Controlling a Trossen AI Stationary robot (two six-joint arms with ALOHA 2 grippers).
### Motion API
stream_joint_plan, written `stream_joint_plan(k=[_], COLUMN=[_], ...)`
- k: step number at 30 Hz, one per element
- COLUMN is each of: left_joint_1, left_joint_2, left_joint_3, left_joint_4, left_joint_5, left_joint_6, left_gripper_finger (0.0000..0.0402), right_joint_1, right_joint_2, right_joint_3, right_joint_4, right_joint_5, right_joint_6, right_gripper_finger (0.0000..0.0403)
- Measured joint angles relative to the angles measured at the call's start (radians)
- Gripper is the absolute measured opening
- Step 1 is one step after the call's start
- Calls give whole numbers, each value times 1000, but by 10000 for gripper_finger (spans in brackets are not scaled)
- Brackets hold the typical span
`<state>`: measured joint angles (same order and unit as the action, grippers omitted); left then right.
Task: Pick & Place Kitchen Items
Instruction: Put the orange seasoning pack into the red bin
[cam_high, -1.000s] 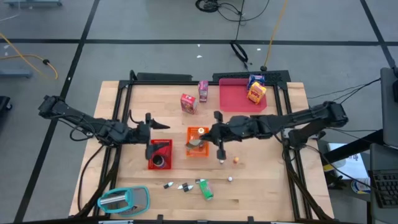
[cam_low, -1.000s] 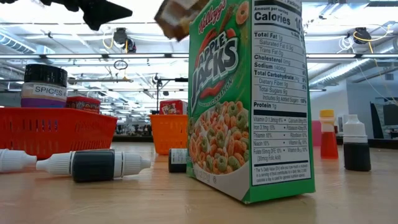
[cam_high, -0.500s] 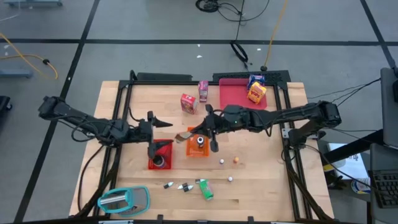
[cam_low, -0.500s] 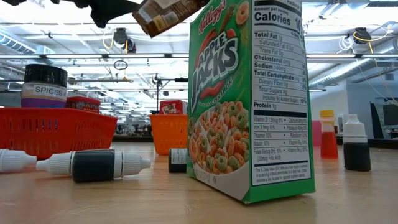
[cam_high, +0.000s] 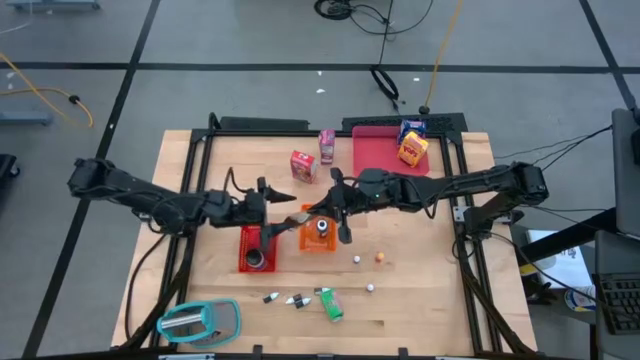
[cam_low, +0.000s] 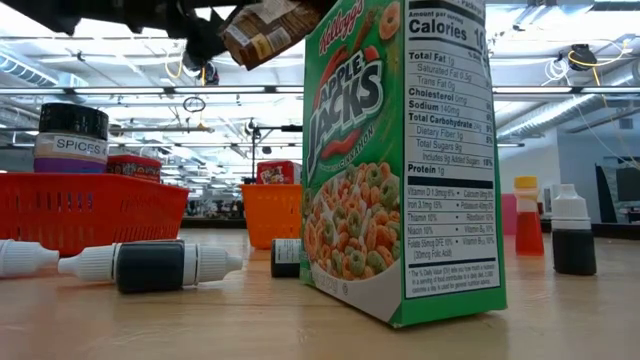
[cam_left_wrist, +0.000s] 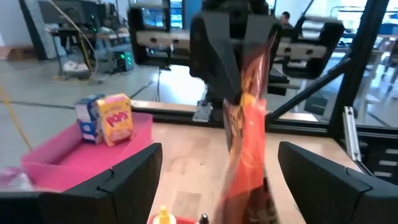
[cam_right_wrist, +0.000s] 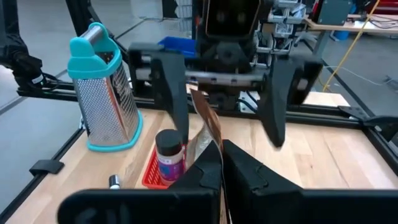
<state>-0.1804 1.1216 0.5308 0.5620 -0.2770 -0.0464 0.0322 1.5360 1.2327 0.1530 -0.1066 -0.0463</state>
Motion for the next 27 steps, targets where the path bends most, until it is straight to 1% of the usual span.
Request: stream_joint_plan(k=[3,6,16,18,20,22,27], left_joint_1=[20,27,27,27,27,27,27], left_joint_2=[47,68,70,70,70,70,70], left_joint_3=[0,0,0,0,0,0,0], left_joint_4=[57,106,97,88,87,88,90], left_joint_5=[16,16,19,19,27,50,69], left_joint_6=[-16,-19,-18,-18,-18,-18,-11], left_gripper_finger=[323,323,323,317,301,276,195], right_joint_1=[0,0,0,0,0,0,0], right_joint_2=[0,0,0,0,0,0,0], right_joint_3=[0,0,0,0,0,0,0], right_joint_4=[-2,-12,-23,-24,-23,-23,-24], right_joint_5=[0,0,0,0,0,0,0], right_joint_6=[0,0,0,-4,-4,-4,-4], right_gripper_finger=[0,0,0,0,0,0,0])
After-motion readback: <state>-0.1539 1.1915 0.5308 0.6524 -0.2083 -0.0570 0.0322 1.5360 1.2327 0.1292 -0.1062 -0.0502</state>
